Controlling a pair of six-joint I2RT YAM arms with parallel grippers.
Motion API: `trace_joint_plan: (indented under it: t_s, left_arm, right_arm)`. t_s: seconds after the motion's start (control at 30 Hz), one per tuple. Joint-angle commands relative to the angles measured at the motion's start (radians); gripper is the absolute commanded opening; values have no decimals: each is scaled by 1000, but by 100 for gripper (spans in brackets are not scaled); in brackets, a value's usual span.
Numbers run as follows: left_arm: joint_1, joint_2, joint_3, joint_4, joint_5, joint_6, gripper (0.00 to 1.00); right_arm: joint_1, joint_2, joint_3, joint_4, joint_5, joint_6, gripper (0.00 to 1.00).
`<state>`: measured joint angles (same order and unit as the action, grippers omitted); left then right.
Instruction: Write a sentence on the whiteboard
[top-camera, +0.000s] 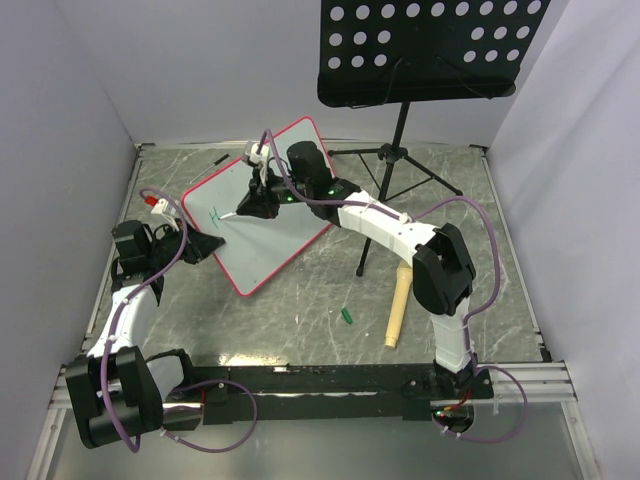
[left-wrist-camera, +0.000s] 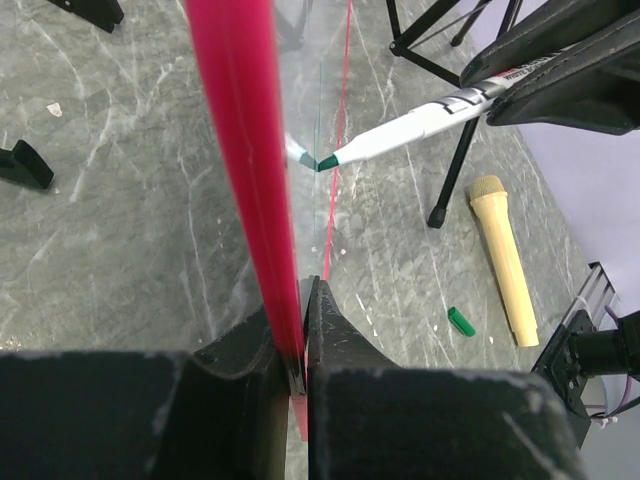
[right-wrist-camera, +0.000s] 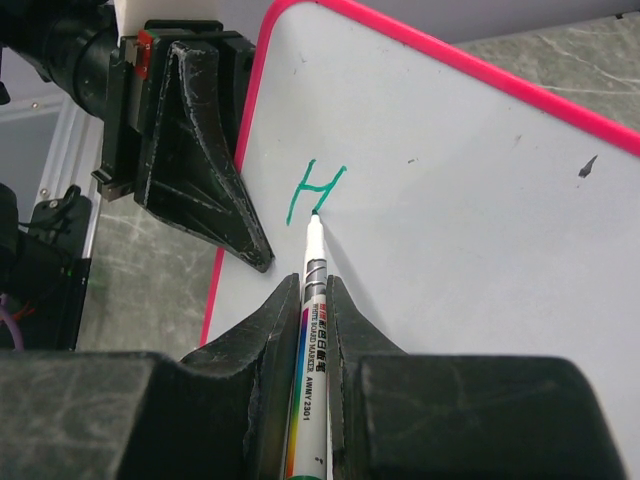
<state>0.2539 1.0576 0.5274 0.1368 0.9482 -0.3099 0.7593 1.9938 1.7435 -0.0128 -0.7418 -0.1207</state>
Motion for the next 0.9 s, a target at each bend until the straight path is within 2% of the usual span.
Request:
trace_joint_plan:
  t_s: [0.0, 0.3, 0.87]
  left_arm:
    - [-4, -16, 17, 37, -49, 75, 1]
    - [-2, -16, 17, 35, -58, 75, 1]
    - [-2, -10, 16, 41, -45, 72, 1]
  right_arm:
    - [2, -59, -33, 43, 24, -16, 0]
    - [0, -87, -78, 59, 24, -17, 0]
    - [-32, -95, 17, 54, -7, 26, 0]
